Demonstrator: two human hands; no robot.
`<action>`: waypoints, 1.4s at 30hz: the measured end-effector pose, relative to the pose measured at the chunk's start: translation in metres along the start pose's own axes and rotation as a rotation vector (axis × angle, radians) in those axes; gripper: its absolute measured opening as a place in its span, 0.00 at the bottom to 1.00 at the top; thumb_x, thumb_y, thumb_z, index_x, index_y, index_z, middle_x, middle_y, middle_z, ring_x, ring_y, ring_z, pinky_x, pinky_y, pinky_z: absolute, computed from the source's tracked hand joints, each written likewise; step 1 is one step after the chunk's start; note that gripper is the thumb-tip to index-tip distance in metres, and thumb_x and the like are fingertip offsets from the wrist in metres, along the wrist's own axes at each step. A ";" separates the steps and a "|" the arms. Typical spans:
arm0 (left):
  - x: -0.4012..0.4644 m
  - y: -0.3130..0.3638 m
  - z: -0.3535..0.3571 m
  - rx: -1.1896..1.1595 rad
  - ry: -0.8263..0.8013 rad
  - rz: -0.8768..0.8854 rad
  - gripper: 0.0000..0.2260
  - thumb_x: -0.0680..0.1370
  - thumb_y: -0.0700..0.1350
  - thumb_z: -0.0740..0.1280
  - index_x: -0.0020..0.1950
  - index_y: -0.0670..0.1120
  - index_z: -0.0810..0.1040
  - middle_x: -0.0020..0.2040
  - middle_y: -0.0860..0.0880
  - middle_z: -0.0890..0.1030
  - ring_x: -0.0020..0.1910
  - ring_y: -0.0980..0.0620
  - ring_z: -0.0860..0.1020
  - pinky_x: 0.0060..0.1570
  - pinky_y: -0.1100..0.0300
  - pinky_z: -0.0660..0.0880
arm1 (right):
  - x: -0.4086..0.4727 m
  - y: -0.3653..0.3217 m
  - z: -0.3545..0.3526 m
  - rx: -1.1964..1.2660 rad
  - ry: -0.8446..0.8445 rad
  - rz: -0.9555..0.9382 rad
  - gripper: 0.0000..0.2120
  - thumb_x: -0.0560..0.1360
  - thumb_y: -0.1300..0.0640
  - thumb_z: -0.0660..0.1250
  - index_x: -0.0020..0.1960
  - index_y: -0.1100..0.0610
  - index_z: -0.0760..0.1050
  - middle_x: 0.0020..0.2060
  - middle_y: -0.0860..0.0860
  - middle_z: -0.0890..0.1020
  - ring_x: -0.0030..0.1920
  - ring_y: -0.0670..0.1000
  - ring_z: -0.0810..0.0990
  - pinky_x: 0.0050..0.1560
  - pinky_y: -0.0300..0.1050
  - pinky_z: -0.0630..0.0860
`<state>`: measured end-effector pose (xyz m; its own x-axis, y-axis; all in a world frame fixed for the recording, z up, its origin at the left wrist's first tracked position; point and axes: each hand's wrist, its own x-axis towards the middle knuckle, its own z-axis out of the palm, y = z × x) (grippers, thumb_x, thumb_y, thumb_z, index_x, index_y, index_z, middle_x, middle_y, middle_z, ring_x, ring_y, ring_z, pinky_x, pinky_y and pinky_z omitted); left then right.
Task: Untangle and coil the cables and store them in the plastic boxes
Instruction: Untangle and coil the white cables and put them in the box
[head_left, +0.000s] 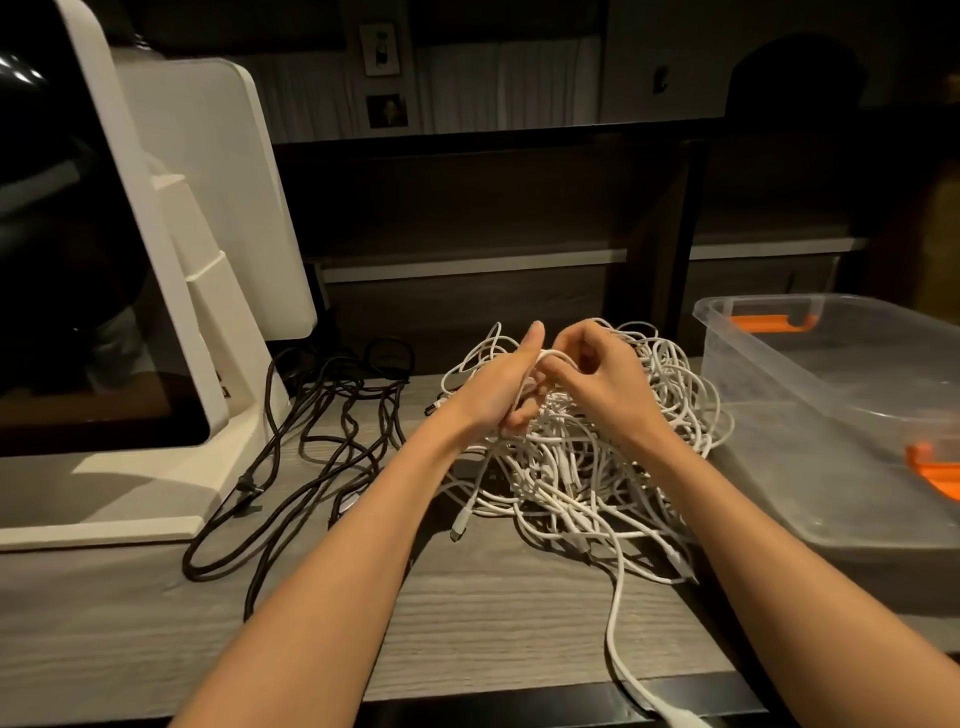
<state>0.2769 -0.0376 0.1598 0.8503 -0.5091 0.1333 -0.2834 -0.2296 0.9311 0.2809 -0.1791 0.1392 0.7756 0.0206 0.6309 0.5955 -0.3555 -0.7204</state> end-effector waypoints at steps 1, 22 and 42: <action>0.000 0.001 0.000 0.005 -0.020 0.000 0.27 0.82 0.61 0.44 0.36 0.44 0.68 0.23 0.51 0.64 0.22 0.56 0.60 0.25 0.65 0.60 | 0.000 0.001 0.000 0.035 -0.021 0.050 0.07 0.73 0.58 0.70 0.41 0.53 0.72 0.31 0.47 0.71 0.31 0.39 0.68 0.34 0.33 0.66; 0.006 -0.021 0.005 0.007 0.616 0.035 0.20 0.85 0.53 0.52 0.42 0.51 0.80 0.43 0.48 0.80 0.30 0.58 0.70 0.31 0.65 0.66 | 0.000 0.021 0.000 -0.367 -0.136 0.041 0.12 0.77 0.54 0.66 0.60 0.53 0.76 0.54 0.46 0.80 0.55 0.45 0.78 0.57 0.47 0.76; 0.004 -0.009 -0.005 -0.552 0.623 -0.026 0.26 0.80 0.65 0.45 0.33 0.48 0.62 0.26 0.52 0.61 0.24 0.56 0.59 0.23 0.65 0.61 | -0.004 0.023 -0.008 -0.517 0.197 -0.252 0.06 0.77 0.55 0.67 0.50 0.56 0.80 0.45 0.49 0.84 0.47 0.51 0.81 0.55 0.47 0.63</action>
<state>0.2849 -0.0333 0.1537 0.9893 0.0805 0.1216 -0.1398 0.2876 0.9475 0.2898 -0.1945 0.1227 0.5410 0.0072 0.8410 0.5388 -0.7708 -0.3400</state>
